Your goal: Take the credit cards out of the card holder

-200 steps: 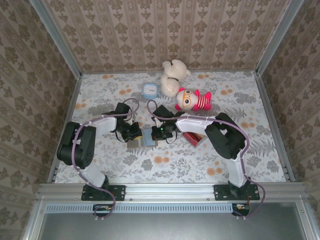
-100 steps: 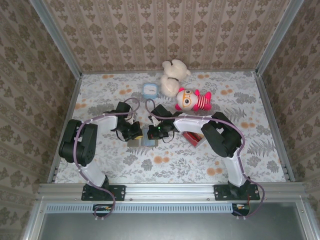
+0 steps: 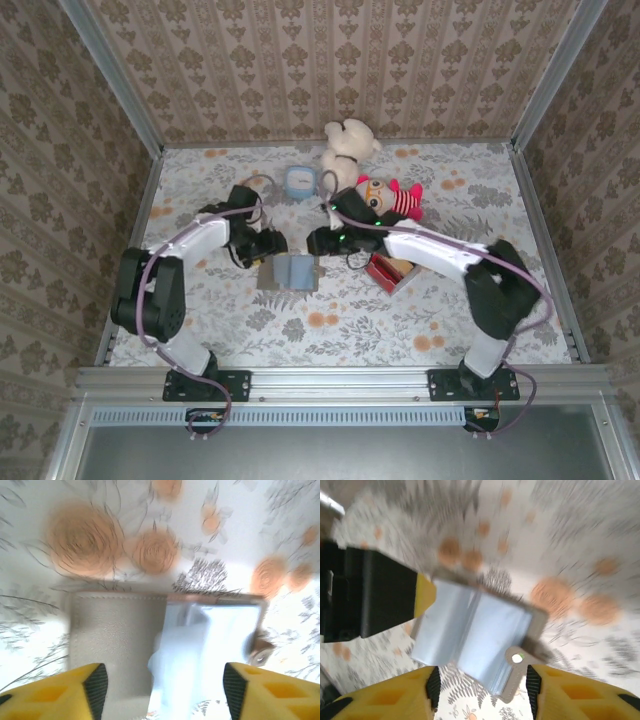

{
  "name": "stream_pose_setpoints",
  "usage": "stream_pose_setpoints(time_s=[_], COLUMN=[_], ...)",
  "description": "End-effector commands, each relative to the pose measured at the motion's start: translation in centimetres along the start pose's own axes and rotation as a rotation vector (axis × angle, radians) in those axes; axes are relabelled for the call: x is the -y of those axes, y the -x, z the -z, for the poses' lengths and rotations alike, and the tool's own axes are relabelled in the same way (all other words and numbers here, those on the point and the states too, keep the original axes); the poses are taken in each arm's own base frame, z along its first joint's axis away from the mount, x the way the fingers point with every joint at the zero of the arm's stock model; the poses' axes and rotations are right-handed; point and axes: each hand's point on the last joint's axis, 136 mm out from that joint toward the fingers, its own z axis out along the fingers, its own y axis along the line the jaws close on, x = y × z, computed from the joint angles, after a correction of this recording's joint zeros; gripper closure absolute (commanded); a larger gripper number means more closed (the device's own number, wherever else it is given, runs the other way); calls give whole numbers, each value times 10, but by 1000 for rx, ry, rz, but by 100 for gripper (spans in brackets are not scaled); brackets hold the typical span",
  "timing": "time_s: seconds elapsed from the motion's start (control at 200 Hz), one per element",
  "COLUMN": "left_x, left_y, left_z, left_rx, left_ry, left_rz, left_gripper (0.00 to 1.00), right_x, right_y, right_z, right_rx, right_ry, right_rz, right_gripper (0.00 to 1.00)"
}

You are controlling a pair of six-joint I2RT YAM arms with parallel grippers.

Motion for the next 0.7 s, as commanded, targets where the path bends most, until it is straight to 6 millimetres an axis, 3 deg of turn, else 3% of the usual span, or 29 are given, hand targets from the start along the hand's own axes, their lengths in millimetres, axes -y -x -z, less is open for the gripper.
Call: stream_pose_setpoints(time_s=[0.0,0.19,0.285,0.395,0.54,0.695], left_x=[-11,-26,-44,-65,-93,-116], left_y=[19,53,67,81,104,120], left_z=[48,99,118,135,159,150], left_rx=[114,310,414,526,722,813], left_ry=[93,155,213,273,403,455], left_rz=[-33,-46,-34,-17,-11,-41], left_gripper=[25,7,0,0,0,0], right_x=[42,110,145,183,229,264], right_y=[32,64,67,63,49,36], right_z=[57,153,194,227,245,239], right_rx=[186,457,564,640,668,709], right_ry=[-205,-465,-644,-817,-960,-1031], right_rz=[44,35,28,-2,-95,-116], right_gripper=[38,23,1,0,0,0])
